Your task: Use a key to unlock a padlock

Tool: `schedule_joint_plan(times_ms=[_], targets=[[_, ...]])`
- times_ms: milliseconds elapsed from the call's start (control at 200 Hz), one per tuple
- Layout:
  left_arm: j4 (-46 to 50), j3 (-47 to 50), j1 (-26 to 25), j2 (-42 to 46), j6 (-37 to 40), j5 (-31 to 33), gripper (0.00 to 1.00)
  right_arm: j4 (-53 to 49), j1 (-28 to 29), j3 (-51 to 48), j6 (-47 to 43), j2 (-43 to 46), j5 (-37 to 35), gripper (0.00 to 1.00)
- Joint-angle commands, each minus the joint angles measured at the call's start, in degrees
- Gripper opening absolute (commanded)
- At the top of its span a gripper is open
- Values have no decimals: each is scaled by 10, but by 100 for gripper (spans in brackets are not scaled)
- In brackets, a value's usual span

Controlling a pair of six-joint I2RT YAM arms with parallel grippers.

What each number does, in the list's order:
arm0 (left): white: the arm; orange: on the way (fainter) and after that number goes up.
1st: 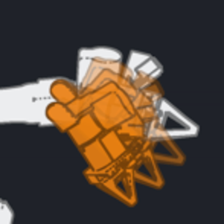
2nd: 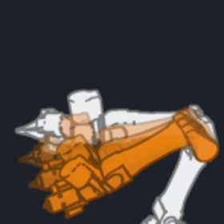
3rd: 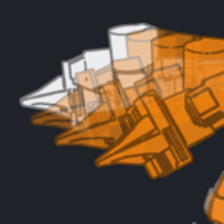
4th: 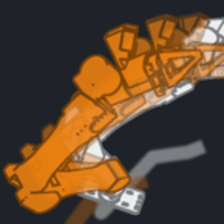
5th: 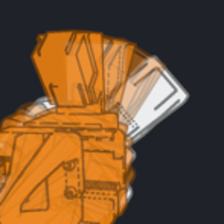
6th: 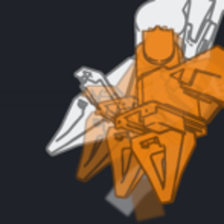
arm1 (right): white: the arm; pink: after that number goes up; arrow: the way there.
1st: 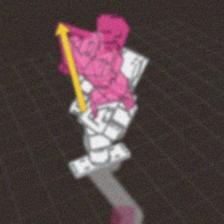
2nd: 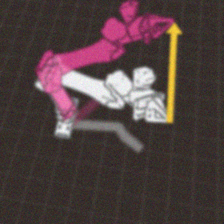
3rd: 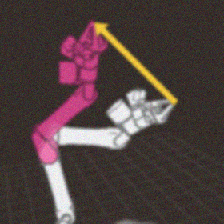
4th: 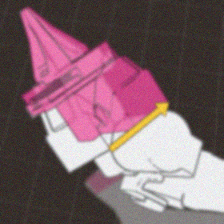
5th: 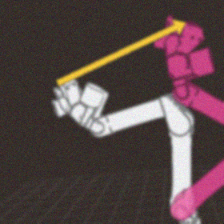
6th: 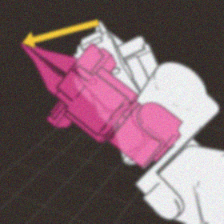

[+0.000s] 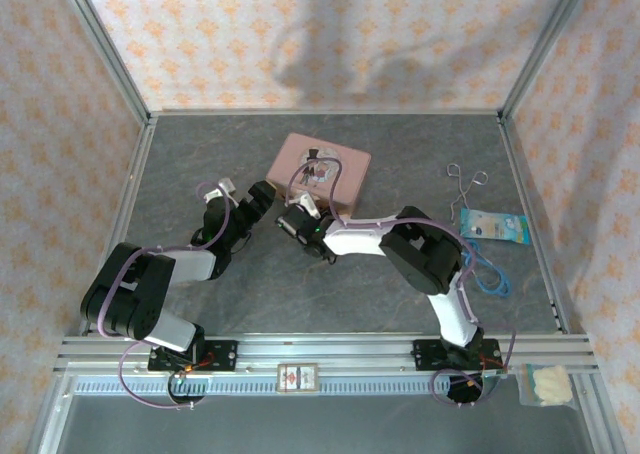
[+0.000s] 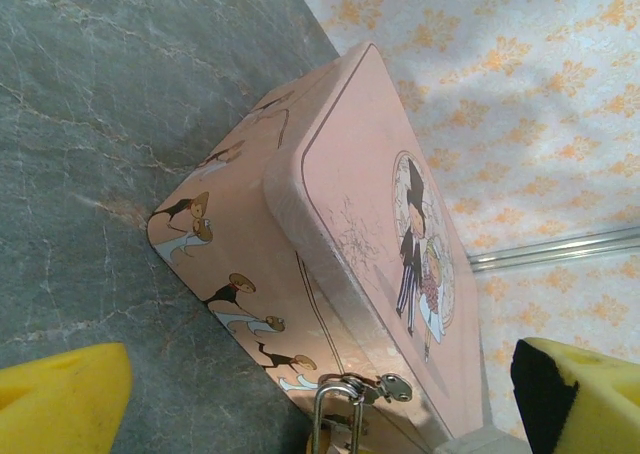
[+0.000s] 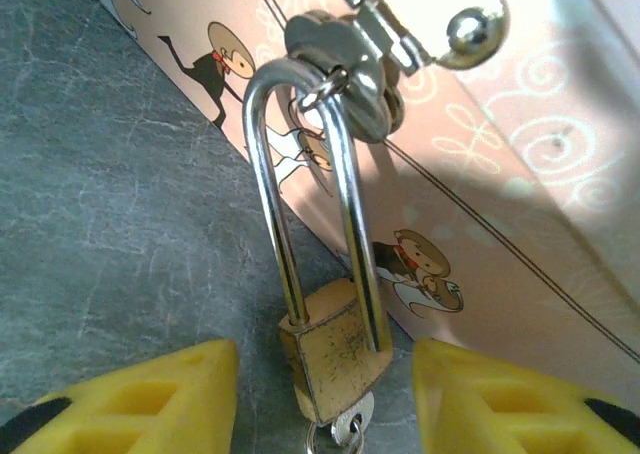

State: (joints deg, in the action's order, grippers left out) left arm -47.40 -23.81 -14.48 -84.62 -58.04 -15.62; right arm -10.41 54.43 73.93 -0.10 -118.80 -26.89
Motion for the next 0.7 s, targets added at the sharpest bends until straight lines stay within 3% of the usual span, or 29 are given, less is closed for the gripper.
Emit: schedule_joint_plan(times_ms=[0,240,360,455,520,696], targets=[[-23,1,6,0,-5,-9,96,9,-21,-2,4,-17,48,47],[-20,-1,8,7,-5,-11,96,27,-88,-23,15,7,273,37],[-21,0,9,9,-6,-12,96,16,-126,-16,11,22,451,36],[-28,3,9,8,-8,-13,96,13,-142,-14,21,34,513,37],[-33,6,10,7,-12,-15,96,13,-150,-13,33,39,523,37],[-46,14,13,2,-17,-19,95,10,-146,-14,43,43,420,46]])
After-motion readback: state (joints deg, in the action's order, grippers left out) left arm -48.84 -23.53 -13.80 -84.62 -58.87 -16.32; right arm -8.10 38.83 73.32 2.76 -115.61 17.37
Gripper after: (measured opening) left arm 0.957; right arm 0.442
